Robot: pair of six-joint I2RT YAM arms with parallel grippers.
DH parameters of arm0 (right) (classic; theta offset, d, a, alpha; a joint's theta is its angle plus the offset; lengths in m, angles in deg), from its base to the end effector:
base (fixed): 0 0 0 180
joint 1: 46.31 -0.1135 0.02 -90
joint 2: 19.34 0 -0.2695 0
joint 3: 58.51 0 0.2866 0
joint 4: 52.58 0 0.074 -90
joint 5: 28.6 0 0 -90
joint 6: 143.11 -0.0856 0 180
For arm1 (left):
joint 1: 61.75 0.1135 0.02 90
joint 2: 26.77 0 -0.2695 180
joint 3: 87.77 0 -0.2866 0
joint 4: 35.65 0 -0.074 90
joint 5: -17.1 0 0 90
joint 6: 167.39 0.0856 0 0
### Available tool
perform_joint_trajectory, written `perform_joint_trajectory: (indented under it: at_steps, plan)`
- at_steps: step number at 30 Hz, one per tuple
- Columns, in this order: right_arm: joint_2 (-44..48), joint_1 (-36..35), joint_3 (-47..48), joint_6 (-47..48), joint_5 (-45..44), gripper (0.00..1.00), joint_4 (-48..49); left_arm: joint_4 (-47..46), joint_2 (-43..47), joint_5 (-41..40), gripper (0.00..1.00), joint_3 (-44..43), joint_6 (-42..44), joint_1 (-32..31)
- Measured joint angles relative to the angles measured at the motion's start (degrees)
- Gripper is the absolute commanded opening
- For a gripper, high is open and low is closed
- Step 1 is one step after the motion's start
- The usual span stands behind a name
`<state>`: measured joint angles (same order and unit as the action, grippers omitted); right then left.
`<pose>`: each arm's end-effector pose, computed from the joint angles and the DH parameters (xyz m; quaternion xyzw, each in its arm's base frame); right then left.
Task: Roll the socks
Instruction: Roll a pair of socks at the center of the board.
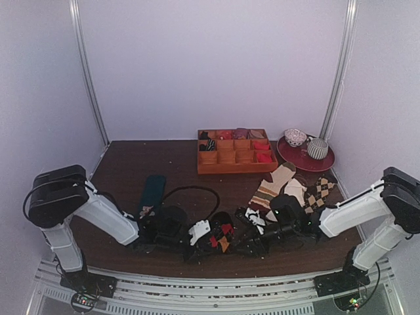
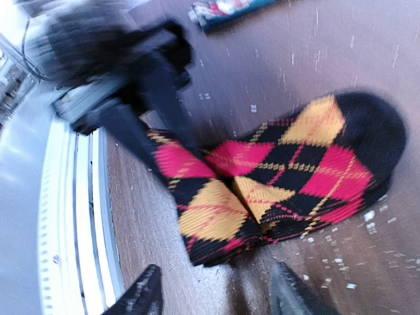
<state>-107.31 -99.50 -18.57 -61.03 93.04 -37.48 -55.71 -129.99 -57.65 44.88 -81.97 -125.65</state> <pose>0.1590 0.2874 0.0899 -0.4455 0.7300 0.4399 0.2740 0.1423 -0.3417 0.0470 0.4892 0.7369 -0.3517 0.3067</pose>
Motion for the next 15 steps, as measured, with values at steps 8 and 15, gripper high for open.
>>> perform_joint_trajectory:
  at_steps: [8, 15]
  plan:
    - [5.84, -9.29, -6.78, 13.14, -14.32, 0.71, 11.08, -1.90, -2.82, 8.31, 0.00, -0.46, -6.80, 3.34]
    - [-3.10, -14.29, -2.54, 21.55, -23.54, 0.71, 13.20, -2.89, -4.35, 11.52, 0.00, -1.29, -7.67, 4.28]
